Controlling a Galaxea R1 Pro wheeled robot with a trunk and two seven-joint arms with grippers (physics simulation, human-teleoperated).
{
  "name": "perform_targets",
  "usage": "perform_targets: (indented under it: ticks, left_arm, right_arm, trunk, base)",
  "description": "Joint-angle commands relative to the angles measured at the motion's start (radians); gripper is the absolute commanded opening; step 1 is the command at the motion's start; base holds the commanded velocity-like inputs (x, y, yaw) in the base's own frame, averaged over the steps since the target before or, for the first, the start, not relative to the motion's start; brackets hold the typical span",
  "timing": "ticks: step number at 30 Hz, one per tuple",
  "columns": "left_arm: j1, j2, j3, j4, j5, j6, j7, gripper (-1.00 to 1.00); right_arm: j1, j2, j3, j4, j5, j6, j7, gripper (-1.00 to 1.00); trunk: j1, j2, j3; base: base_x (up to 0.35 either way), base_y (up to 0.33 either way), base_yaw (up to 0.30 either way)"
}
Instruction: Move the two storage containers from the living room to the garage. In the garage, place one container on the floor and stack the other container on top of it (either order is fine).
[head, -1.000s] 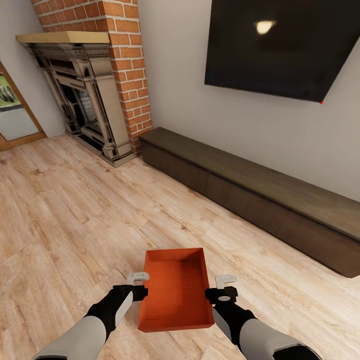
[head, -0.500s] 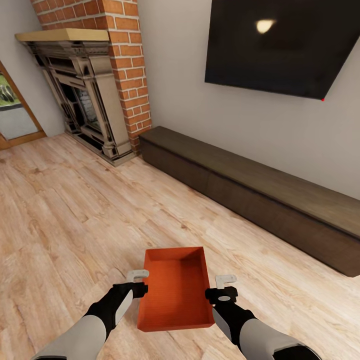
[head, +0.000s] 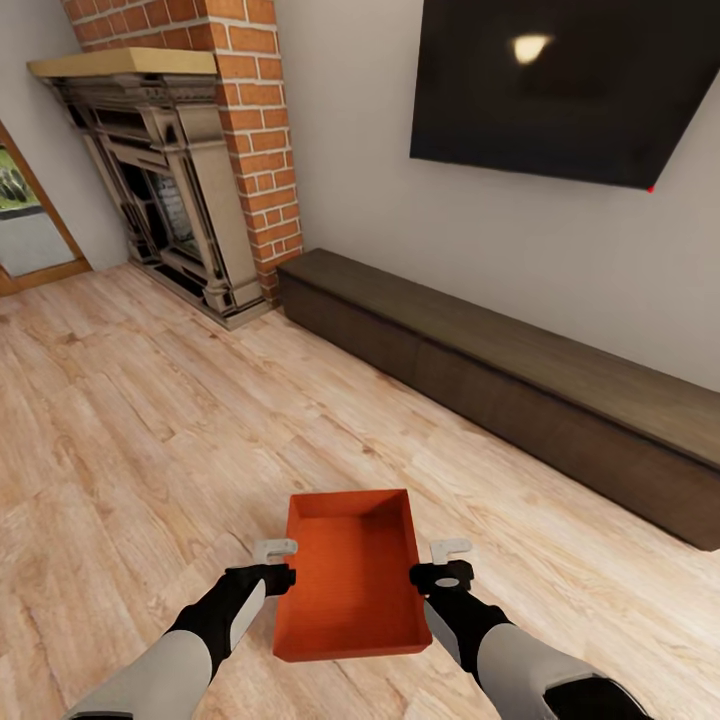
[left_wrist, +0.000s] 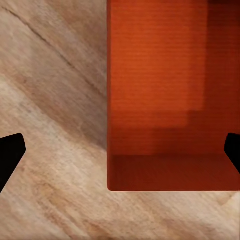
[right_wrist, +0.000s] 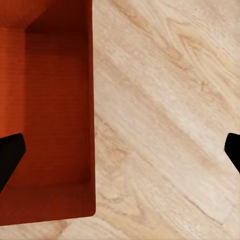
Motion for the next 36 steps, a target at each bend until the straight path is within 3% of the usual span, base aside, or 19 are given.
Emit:
perform_targets:
  ticks: [1,36]
  left_arm:
    - [0.0,0.0,0.002,-0.002,0.004,0.005,0.004,1.0]
    - [0.0,0.005,0.009,0.0,0.009,-0.018,0.003,1.0]
  right_arm:
    - [-0.002,0.0,0.006,0.003,0.003,0.003,-0.004,1.0]
    - [-0.012,0.0,0.004,0.011,0.008,0.015,0.005,1.0]
  trunk:
    - [0.004,-0.008,-0.004]
    - [0.138,-0.253,-0.114]
  base:
    - [0.0,0.0,0.0]
    - [0.0,0.0,0.0]
